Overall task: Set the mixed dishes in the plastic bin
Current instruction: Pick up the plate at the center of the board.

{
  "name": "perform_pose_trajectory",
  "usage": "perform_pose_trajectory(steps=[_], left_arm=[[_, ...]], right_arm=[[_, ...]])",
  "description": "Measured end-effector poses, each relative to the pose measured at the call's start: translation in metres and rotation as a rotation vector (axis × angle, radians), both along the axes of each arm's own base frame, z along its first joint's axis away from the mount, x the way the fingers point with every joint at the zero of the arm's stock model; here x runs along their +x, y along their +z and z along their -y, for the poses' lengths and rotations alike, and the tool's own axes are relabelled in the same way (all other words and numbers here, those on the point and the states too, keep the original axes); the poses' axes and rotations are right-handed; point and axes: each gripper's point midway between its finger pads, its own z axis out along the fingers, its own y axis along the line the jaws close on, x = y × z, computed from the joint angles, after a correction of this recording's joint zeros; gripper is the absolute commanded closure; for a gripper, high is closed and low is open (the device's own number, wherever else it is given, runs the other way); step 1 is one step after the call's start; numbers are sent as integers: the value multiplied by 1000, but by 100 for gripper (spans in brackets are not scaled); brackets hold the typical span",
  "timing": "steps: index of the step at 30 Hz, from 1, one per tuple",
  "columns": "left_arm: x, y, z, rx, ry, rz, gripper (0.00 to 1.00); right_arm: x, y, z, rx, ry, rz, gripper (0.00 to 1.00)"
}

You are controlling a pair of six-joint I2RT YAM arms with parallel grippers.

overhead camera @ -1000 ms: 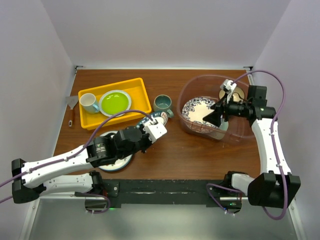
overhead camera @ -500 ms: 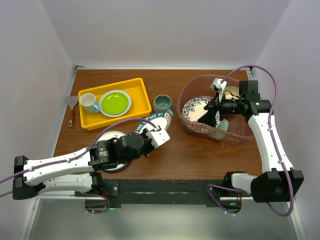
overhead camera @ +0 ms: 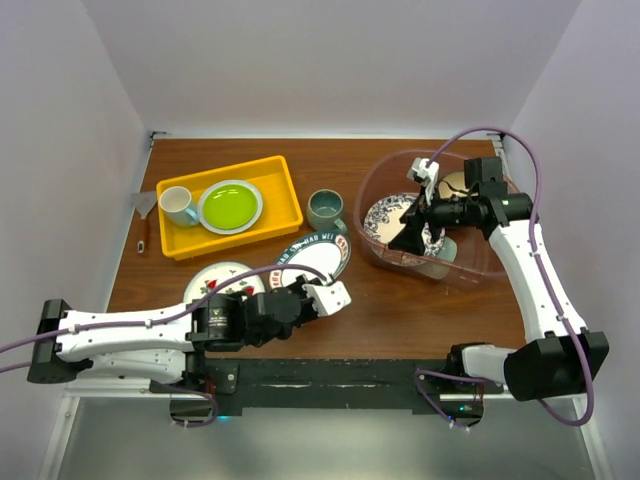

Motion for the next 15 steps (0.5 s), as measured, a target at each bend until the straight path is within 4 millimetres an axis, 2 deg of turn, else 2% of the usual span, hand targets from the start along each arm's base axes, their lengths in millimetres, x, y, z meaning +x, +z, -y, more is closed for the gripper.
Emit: perform_pose_trajectory(steps=[15], left_arm=[[-19, -13, 11, 64, -32, 54, 100]], right_arm=[[-2, -2, -9, -34, 14, -9, 10]])
